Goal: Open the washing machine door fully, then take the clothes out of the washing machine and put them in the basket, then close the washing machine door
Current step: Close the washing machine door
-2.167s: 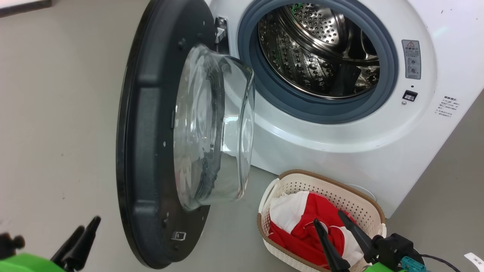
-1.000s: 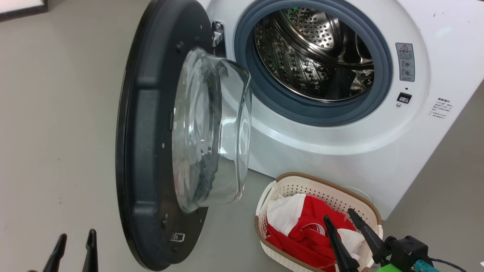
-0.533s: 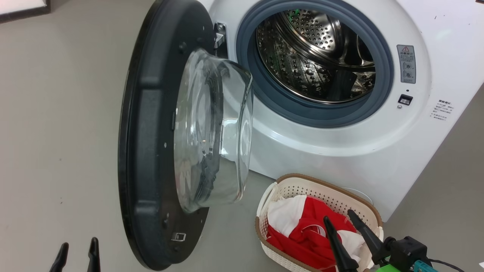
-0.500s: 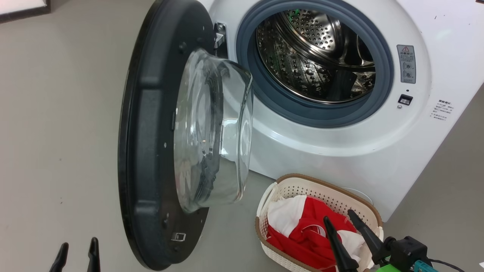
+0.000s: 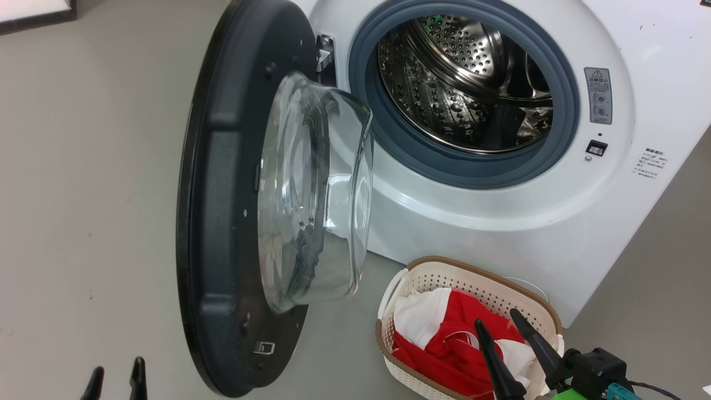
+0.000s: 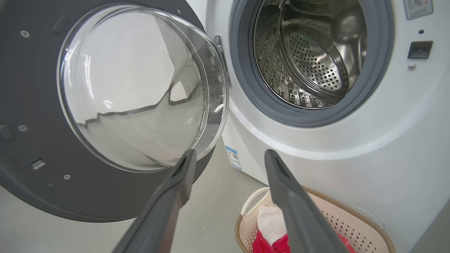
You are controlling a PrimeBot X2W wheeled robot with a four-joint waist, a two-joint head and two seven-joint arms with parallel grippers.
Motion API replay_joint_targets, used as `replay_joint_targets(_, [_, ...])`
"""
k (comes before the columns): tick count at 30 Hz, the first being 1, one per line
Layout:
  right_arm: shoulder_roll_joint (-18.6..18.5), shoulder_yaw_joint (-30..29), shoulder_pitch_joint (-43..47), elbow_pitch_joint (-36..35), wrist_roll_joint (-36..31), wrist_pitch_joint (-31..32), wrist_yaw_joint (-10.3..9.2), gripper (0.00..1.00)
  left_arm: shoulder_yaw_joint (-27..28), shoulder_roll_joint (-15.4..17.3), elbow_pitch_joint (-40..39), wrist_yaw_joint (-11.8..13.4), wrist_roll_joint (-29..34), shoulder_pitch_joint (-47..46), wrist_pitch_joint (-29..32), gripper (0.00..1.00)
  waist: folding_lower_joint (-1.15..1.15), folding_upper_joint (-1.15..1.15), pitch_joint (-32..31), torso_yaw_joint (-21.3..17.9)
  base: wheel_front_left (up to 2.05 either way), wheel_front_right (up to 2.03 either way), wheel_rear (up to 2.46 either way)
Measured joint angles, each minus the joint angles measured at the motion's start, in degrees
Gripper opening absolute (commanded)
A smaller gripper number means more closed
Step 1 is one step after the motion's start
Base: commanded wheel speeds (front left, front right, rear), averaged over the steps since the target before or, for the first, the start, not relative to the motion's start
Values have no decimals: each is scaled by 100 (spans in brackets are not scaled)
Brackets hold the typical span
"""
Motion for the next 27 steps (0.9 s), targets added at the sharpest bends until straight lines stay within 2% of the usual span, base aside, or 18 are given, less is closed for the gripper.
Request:
replay_joint_targets(1, [4,5,0,2,0,1,0,100,-67,68,85,0,-160,-3,1,100,0,0,4,2,0,0,0])
replay_joint_targets(2, [5,10,0,8,0,1,0,100,-125,153,157,0,-265,-22,1,79,0,0,8,4,0,0,0])
replay_joint_targets(3, [7,19,-1,12,0,1,0,100,-167,255,219,0,-372,-63,1,48,0,0,13,3,0,0,0])
replay_joint_targets(4, [8,30,-1,15,0,1,0,100,-200,368,265,0,-485,-123,1,33,0,0,19,-2,0,0,0])
replay_joint_targets(5, [10,38,-1,16,0,1,0,100,-223,481,277,0,-587,-194,1,2,0,0,25,-8,0,0,0])
replay_joint_targets(16, [20,118,-9,26,-44,1,0,100,-1017,1736,55,0,-1902,-896,1,0,0,0,133,-137,0,0,0])
replay_joint_targets(22, [20,110,-14,33,-49,1,0,100,-1616,2181,-449,0,-2496,-1150,0,0,0,0,225,-209,0,0,0])
replay_joint_targets(27, [20,108,-18,33,-51,1,0,100,-2126,2439,-827,0,-2643,-1226,0,0,0,0,274,-251,0,0,0])
